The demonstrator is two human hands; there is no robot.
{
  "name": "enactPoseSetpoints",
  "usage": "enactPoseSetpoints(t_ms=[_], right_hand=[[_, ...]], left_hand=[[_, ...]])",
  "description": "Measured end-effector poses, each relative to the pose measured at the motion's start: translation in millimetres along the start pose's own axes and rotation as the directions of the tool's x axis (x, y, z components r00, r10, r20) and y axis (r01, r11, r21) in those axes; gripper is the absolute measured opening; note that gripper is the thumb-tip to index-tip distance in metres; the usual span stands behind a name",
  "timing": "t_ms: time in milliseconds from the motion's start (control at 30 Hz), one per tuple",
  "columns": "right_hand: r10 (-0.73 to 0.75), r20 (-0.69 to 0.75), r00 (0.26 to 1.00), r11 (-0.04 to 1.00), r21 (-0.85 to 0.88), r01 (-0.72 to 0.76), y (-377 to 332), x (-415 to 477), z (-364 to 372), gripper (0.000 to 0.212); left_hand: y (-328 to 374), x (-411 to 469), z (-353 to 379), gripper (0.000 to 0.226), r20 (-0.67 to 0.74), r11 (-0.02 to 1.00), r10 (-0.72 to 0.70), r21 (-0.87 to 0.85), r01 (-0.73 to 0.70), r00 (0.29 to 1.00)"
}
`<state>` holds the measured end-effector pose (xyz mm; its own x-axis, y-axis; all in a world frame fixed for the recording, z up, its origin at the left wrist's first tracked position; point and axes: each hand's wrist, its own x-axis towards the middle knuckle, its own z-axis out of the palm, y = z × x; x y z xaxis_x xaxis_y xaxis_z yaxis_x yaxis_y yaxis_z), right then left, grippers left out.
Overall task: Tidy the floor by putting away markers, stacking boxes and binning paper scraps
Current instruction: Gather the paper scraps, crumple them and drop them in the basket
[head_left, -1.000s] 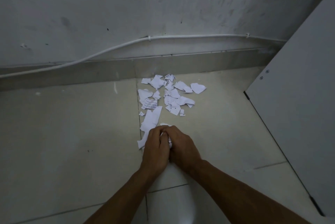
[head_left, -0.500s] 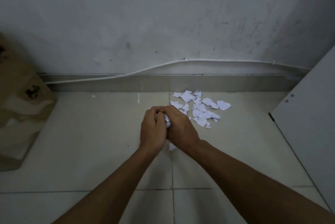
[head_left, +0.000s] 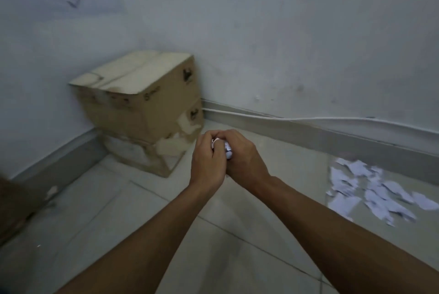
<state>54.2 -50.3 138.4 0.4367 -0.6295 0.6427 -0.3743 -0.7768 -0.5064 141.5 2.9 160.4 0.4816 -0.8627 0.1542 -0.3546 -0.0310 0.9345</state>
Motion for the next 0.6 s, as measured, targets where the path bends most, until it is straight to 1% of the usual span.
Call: enactPoseSetpoints(t_ms=[133, 233, 300, 433, 600], right_hand=[[-0.092, 0.049, 0.995, 0.991, 0.098, 0.086, -46, 22, 51, 0.021], [-0.174, 0.101, 0.980, 0.971, 0.183, 0.154, -88, 34, 86, 0.025], [-0.207, 0.124, 0.971, 0.958, 0.229, 0.175, -110, 40, 100, 0.026], [-0.297, 0.135, 0.945, 0.914, 0.326, 0.240, -168, 51, 131, 0.027], [-0.439, 0.127, 0.890, 0.840, 0.409, 0.356, -253, 63, 155, 0.027]], left_hand=[[-14, 3, -67, 0.022, -0.137, 0.999, -0.030, 0.028, 0.034, 0.990], [-25, -2, -120, 0.023, -0.238, 0.997, -0.037, 0.052, 0.051, 0.971], [-28, -7, -146, 0.021, -0.280, 0.997, -0.038, 0.061, 0.057, 0.959], [-27, -24, -210, 0.020, -0.407, 0.995, -0.035, 0.073, 0.071, 0.913], [-15, -51, -287, 0.018, -0.557, 0.994, 0.000, 0.090, 0.060, 0.831]])
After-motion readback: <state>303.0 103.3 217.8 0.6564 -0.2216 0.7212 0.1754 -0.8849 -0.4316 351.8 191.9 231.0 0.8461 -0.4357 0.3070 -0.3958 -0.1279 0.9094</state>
